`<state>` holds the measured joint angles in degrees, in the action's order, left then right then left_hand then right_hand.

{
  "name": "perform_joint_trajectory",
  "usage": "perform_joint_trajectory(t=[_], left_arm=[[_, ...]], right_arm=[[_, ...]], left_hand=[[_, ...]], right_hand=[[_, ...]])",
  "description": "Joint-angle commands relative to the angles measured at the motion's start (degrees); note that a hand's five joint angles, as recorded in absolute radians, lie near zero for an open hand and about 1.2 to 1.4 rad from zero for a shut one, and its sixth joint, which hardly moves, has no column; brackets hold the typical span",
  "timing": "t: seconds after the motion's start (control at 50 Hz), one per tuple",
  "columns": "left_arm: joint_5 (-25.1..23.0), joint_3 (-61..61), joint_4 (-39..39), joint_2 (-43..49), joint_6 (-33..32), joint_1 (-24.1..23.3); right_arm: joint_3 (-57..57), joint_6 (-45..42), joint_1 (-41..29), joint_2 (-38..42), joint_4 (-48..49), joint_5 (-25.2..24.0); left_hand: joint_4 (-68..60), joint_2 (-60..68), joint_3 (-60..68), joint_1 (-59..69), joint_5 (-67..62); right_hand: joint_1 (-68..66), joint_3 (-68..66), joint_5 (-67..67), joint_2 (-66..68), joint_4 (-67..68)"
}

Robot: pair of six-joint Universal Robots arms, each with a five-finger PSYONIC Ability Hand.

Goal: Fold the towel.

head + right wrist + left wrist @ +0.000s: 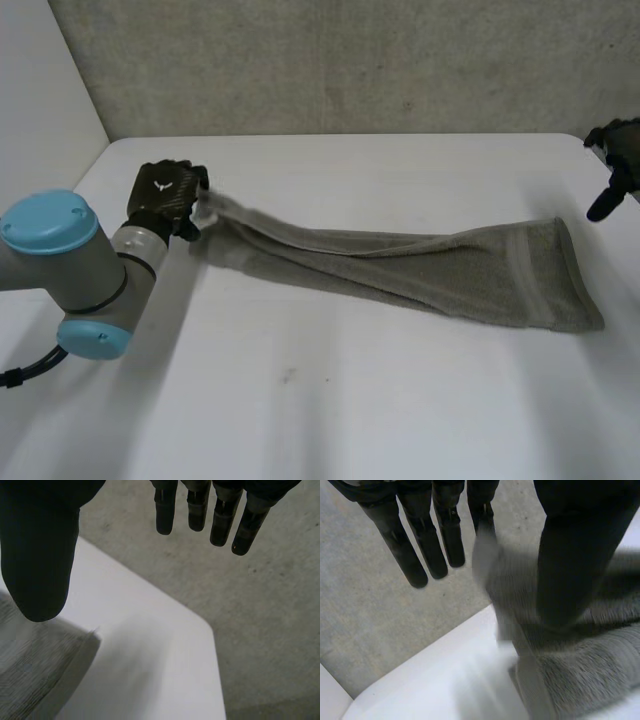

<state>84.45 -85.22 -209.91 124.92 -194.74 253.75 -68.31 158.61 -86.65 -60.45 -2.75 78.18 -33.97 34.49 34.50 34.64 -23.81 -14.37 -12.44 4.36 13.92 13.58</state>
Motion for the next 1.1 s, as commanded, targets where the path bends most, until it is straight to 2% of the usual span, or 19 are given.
perform_joint_trajectory(t=[0.02,0.04,0.06,0.08,0.18,0.28,0.34,0.48,0.56,0.72,0.8,0.9,0.94,1.1], left_arm=[[-0.25,3.02,0.46,3.21,-2.82,0.17],[-0.25,3.04,0.46,3.22,-2.83,0.17],[-0.16,4.86,1.25,5.05,-4.14,0.26],[-0.16,6.88,2.91,6.98,-5.72,0.26],[-0.25,10.06,6.78,9.9,-8.89,0.78],[-0.16,8.85,6.62,9.29,-8.99,0.78],[0.01,6.83,6.62,7.37,-8.9,0.78],[-0.25,1.56,6.97,1.65,-8.72,0.87],[-0.34,-0.91,7.32,-0.82,-8.98,0.78],[-1.04,0.39,6.79,0.4,-8.99,0.87],[-2.8,2.6,6.88,3.31,-8.9,0.87],[-6.49,4.88,6.53,6.3,-8.81,0.78],[-8.07,6.81,6.09,8.31,-8.46,0.78],[-8.78,11.81,5.39,12.62,-6.88,0.61]], right_arm=[[-4.64,-2.26,-0.01,-0.98,-0.5,-0.05],[-5.42,-2.34,-0.01,-1.07,-0.5,-0.05],[-5.43,-2.34,-0.01,-1.07,-0.5,-0.05],[-5.95,-2.43,-0.09,-1.07,-0.5,-0.05],[-7.01,-2.43,-0.1,-1.07,-0.5,-0.05],[-8.77,-2.43,-0.27,-1.42,-0.86,-0.22],[-10.53,-2.52,-0.1,-3.0,-1.47,-1.8],[-14.13,-2.7,-0.01,-5.81,-4.89,-9.17],[-15.36,-3.31,-0.01,-5.9,-5.78,-10.5],[-14.66,-8.58,-0.62,-5.38,-3.58,-12.09],[-10.37,-8.5,-0.97,-1.18,0.19,-14.89],[-4.05,-8.14,-3.43,4.19,1.43,-15.43],[-1.68,-8.23,-3.96,6.64,1.43,-15.51],[8.54,-8.15,-5.37,17.21,0.37,-14.72]], left_hand=[[-10.84,10.31,10.31,10.16,-11.0],[-10.73,10.21,10.2,10.05,-10.89],[16.75,-17.27,-17.28,-17.42,16.59],[23.18,-23.71,-23.71,-23.86,23.02],[22.41,-22.94,-22.94,-23.09,22.25],[21.91,-22.43,-22.44,-22.58,21.75],[20.9,-21.42,-21.43,-21.57,20.74],[19.89,-20.42,-20.42,-20.57,19.73],[15.69,-16.21,-16.22,-16.36,15.53],[16.69,-17.22,-17.22,-17.37,16.53],[16.18,-16.71,-16.71,-16.86,16.02],[14.33,-14.86,-14.86,-15.01,14.17],[8.47,-9.0,-9.01,-9.15,8.32],[3.07,-3.6,-3.6,-3.75,2.91]], right_hand=[[4.37,2.44,-4.36,-3.92,-3.58],[4.37,2.44,-4.36,-3.92,-3.58],[4.37,2.44,-4.36,-3.92,-3.58],[4.37,2.44,-4.36,-3.92,-3.58],[4.37,2.44,-4.36,-3.92,-3.58],[4.37,2.44,-4.36,-3.92,-3.58],[4.37,2.44,-4.36,-3.92,-3.58],[4.37,2.44,-4.36,-3.92,-3.58],[4.37,2.44,-4.36,-3.92,-3.58],[4.37,2.44,-4.36,-3.92,-3.58],[4.37,2.44,-4.36,-3.92,-3.58],[2.95,1.02,-2.94,-2.5,-2.16],[0.44,-1.49,-0.43,0.01,0.35],[-3.29,-5.22,3.3,3.74,4.08]])
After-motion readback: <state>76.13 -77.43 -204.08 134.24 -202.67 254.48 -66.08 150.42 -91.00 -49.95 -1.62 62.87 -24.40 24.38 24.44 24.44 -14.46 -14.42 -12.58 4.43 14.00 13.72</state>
